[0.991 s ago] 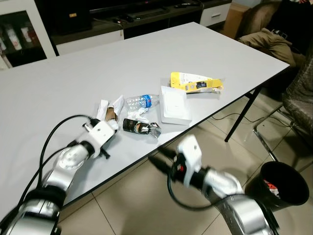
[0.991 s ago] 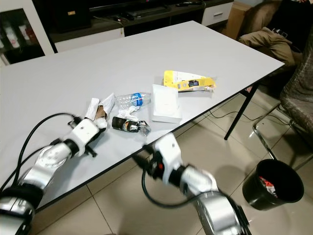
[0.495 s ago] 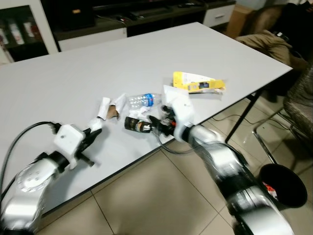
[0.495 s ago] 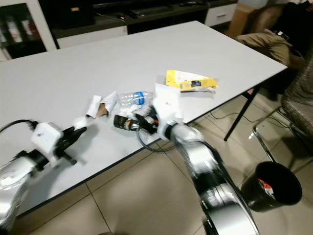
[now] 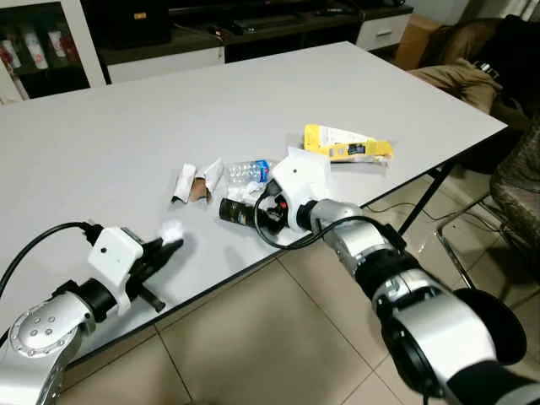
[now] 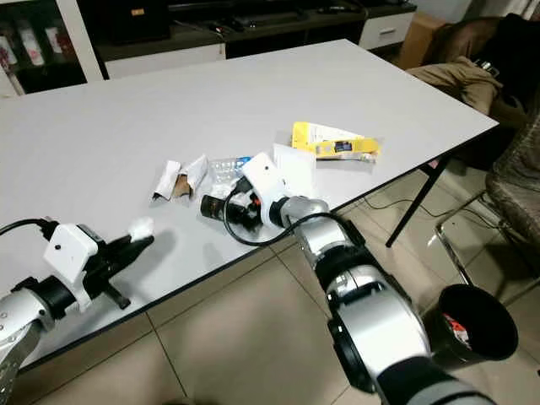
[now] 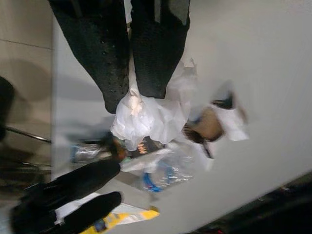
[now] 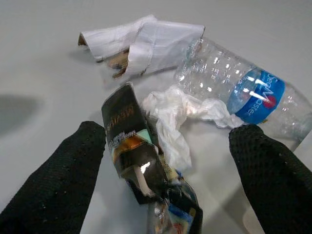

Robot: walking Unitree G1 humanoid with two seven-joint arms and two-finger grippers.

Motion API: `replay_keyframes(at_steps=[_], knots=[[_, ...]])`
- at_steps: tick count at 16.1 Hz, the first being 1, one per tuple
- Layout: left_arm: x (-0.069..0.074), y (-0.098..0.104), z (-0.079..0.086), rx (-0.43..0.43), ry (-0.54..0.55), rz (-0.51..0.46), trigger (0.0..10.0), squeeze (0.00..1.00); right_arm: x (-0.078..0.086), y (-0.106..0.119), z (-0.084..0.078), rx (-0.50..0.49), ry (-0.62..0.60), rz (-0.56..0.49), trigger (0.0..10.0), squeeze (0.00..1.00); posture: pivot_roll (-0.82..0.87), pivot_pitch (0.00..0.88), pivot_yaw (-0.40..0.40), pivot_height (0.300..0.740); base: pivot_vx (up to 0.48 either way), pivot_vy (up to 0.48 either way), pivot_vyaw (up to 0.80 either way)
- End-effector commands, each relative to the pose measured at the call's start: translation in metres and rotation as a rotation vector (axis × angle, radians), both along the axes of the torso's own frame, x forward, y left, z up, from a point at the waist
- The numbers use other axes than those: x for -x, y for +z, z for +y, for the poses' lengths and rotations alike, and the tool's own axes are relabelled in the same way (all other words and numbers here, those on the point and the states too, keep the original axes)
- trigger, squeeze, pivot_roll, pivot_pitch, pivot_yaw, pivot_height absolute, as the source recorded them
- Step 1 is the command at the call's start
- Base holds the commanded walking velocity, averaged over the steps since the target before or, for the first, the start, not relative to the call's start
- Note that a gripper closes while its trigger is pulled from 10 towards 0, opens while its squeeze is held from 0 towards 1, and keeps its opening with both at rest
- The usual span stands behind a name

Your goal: Picking trash to rubbish bin

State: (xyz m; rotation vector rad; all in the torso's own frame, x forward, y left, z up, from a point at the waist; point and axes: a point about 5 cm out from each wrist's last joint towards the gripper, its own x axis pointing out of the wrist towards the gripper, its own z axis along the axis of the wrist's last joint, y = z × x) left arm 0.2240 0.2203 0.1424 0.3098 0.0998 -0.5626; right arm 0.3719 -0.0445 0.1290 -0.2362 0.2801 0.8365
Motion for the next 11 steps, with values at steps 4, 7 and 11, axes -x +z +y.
replay_keyframes(at_steps=[4, 7, 11], knots=[[0.01, 0.005, -0.018, 0.065, -0.089, 0.083, 0.0, 0.0, 0.002, -0.01, -0.009, 0.121, 0.06, 0.057, 10.0, 0.0, 0.2, 0.018, -0.082, 0.74, 0.0, 0.0, 0.0], [0.017, 0.008, -0.026, 0.093, -0.145, 0.141, 0.0, 0.0, 0.009, -0.02, -0.004, 0.129, 0.111, 0.087, 10.0, 0.0, 0.2, 0.011, -0.082, 0.74, 0.0, 0.0, 0.0], [0.032, 0.013, -0.041, 0.138, -0.301, 0.278, 0.0, 0.0, 0.011, -0.022, -0.003, 0.105, 0.119, 0.102, 8.8, 0.0, 0.2, 0.008, -0.08, 0.74, 0.0, 0.0, 0.0]])
